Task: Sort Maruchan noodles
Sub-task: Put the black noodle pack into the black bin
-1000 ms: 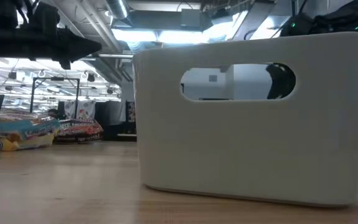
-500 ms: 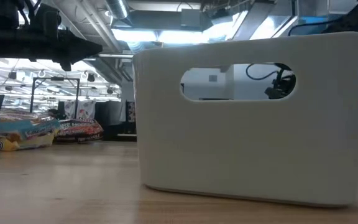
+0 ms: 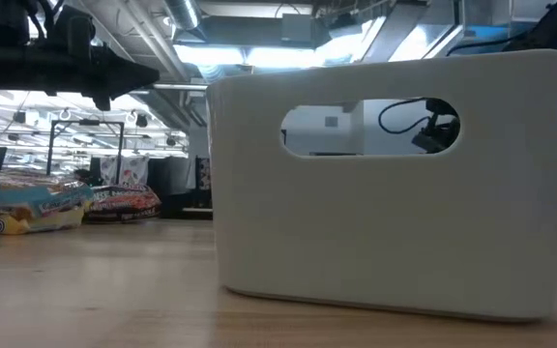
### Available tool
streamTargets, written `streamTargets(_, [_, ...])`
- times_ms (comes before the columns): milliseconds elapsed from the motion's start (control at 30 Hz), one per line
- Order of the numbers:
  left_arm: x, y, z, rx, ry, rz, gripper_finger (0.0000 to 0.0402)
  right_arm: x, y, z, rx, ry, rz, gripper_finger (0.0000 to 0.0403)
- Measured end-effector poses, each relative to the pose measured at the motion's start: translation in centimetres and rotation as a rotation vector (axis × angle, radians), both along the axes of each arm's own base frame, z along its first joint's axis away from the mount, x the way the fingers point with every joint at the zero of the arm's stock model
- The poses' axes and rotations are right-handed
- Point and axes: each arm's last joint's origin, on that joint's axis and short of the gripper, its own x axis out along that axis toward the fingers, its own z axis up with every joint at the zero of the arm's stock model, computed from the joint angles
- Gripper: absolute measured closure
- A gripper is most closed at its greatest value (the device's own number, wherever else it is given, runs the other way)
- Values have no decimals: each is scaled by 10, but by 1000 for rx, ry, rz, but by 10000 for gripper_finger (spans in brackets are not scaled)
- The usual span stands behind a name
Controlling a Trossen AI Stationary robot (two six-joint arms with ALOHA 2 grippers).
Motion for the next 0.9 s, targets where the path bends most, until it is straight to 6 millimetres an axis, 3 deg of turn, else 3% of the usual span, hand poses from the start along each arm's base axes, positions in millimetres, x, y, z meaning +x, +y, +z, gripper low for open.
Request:
streamTargets(333, [0, 0, 0, 0, 0, 0, 391, 0, 0, 0, -38, 21, 44, 377])
streamTargets(400, [0, 0, 0, 0, 0, 0, 391, 0, -1, 0, -45, 29, 36, 396])
streamTargets(567, [0, 0, 0, 0, 0, 0, 391, 1, 0, 0, -22, -3, 59, 357])
streamTargets(900, [0, 0, 0, 0, 0, 1, 391, 9, 3, 5, 40, -194, 214, 213])
